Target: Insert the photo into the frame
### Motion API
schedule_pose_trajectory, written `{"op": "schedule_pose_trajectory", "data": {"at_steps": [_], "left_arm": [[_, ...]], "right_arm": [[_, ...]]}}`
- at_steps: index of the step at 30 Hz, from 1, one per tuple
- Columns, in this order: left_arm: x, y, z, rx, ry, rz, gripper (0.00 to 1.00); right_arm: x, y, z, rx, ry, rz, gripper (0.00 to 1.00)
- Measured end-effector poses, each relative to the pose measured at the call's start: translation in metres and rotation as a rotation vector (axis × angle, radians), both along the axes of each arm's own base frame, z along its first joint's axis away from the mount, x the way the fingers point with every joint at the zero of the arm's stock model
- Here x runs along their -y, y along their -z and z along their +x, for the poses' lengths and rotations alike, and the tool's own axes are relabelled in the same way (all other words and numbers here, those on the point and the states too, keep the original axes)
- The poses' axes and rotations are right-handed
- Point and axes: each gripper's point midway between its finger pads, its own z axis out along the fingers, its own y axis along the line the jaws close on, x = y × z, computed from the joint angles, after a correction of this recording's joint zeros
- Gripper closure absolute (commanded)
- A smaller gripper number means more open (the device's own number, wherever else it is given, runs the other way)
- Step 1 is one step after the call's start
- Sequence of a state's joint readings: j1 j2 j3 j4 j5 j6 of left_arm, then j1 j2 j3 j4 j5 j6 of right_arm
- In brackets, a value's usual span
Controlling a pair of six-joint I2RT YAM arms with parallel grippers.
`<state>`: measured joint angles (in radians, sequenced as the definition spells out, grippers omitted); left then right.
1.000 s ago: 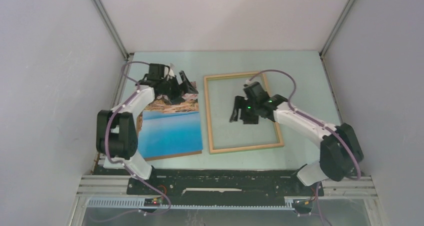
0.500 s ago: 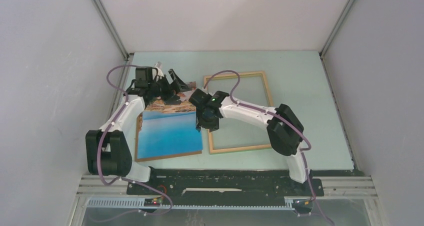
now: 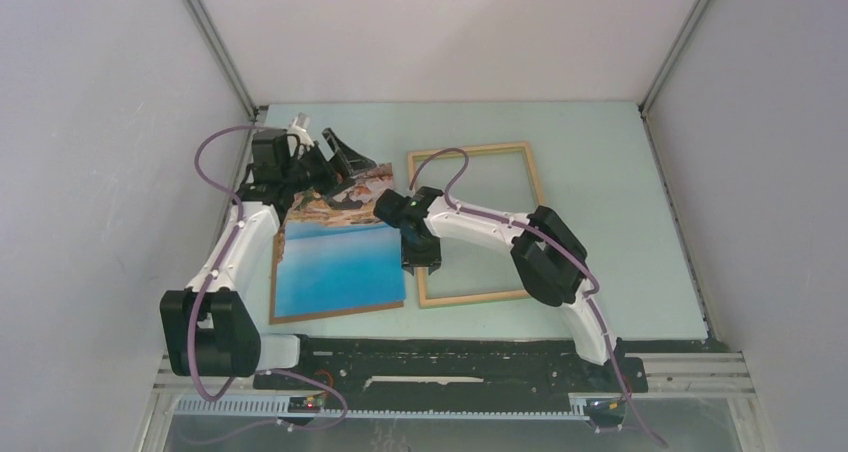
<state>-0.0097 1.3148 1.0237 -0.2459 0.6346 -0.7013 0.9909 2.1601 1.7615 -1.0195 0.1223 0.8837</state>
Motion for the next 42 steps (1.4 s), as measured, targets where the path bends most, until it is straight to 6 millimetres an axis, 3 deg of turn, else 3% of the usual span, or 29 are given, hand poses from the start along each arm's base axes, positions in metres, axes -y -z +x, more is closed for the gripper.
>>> {"op": "schedule_pose_trajectory", "data": {"at_steps": [12, 16, 22, 25, 27, 28, 33, 36, 38, 42], "left_arm": [[0.001, 0.002, -0.002, -0.009, 0.004, -0.011, 0.0], [0.003, 0.0, -0.002, -0.007, 0.008, -0.02, 0.0], [0.004, -0.001, -0.001, 0.001, 0.011, -0.037, 0.0], [0.005, 0.004, -0.001, -0.012, 0.012, -0.046, 0.0], [0.006, 0.009, 0.0, -0.03, 0.014, -0.059, 0.0], [0.007, 0.013, 0.0, -0.04, 0.015, -0.066, 0.0], [0.012, 0.044, 0.005, -0.124, 0.014, -0.123, 0.02], [0.017, 0.069, 0.009, -0.196, 0.013, -0.169, 0.01], [0.021, 0.088, 0.011, -0.252, 0.011, -0.191, 0.0], [0.041, 0.106, 0.011, -0.298, 0.048, -0.214, 0.0]], "right_arm": [[-0.003, 0.008, 0.009, -0.024, 0.021, 0.0, 0.59], [-0.007, 0.015, 0.013, -0.029, 0.018, -0.007, 0.66], [-0.007, 0.016, 0.016, -0.035, 0.02, -0.014, 0.67], [-0.007, 0.016, 0.017, -0.035, 0.023, -0.014, 0.84], [-0.007, 0.016, 0.018, -0.037, 0.016, -0.012, 0.98], [-0.007, 0.016, 0.019, -0.034, 0.01, -0.009, 1.0], [-0.007, 0.014, 0.022, 0.004, -0.025, 0.068, 1.0], [0.005, 0.008, 0.014, 0.014, -0.05, 0.125, 1.0], [0.012, -0.004, 0.01, 0.02, -0.063, 0.18, 1.0], [0.012, -0.03, 0.016, 0.061, -0.068, 0.269, 1.0]]}}
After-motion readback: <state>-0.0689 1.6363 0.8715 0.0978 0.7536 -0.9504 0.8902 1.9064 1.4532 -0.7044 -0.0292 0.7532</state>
